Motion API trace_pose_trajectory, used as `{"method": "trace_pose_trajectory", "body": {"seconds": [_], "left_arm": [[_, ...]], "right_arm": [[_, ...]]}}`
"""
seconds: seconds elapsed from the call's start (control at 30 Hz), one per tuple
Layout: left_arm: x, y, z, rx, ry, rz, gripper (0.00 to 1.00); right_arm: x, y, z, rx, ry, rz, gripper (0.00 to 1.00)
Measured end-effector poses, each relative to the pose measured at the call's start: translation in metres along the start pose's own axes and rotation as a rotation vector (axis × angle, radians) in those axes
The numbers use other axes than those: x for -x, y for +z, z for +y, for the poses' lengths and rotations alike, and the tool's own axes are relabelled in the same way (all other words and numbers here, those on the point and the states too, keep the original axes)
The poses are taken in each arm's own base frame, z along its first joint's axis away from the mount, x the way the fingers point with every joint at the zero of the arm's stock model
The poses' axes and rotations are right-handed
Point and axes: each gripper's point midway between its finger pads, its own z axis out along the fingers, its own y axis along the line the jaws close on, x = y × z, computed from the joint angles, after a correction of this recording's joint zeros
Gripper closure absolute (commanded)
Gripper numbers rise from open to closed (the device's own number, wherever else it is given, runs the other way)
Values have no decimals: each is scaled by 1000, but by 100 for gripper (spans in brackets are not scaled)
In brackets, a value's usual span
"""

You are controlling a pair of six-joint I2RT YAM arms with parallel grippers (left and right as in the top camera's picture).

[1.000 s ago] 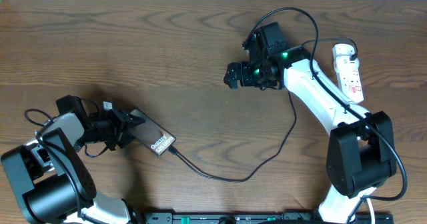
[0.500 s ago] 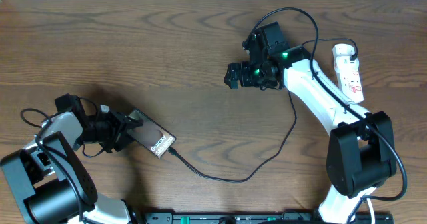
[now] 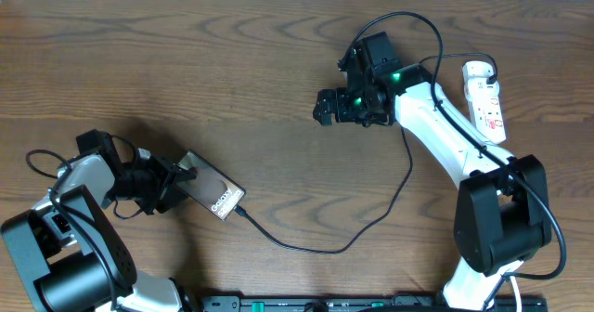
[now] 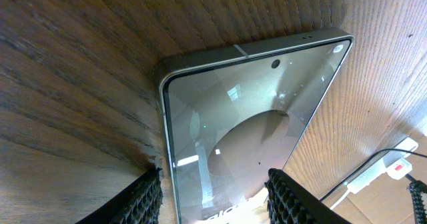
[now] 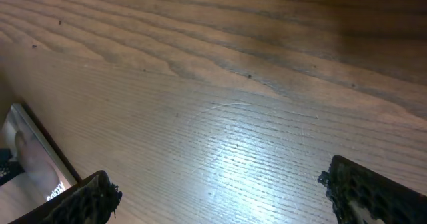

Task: Plug charger to phone and switch on socket
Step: 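Lower the phone onto the table with the left gripper, then open the left gripper and lift it off the phone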

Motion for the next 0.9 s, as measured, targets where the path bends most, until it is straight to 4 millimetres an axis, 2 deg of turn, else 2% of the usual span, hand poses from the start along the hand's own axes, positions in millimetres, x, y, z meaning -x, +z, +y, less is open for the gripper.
{"method": "trace_pose_trajectory", "body": {"seconds": [0.13, 0.27, 0.33, 0.43, 0.5, 0.57, 0.67, 0.73, 0.8, 0.9], "left_arm": [[4, -5, 2, 29, 13, -33, 47], [18, -21, 13, 132, 49, -154, 47], [22, -32, 12, 148, 65, -208, 46], [23, -60, -9, 99, 142, -320, 44], [18, -81, -32, 39, 234, -397, 42], [8, -97, -54, -16, 328, -447, 40], [-13, -108, -79, -70, 460, -481, 37], [-29, -112, -96, -102, 556, -492, 35], [-43, -113, -109, -124, 632, -498, 33], [-52, -111, -119, -137, 696, -499, 32]], "right_arm": [[0, 0, -1, -8, 0, -1, 1], [0, 0, -2, -13, 0, -3, 1], [1, 0, -3, -17, 0, -4, 1], [1, 0, -5, -28, 0, -8, 1], [2, 0, -7, -37, 2, -10, 1], [1, -1, -10, -47, 6, -8, 1], [1, -7, -17, -62, 24, -3, 1], [5, -19, -24, -73, 42, -17, 1], [12, -39, -31, -93, 58, -51, 1], [25, -79, -41, -140, 72, -135, 1]]}}
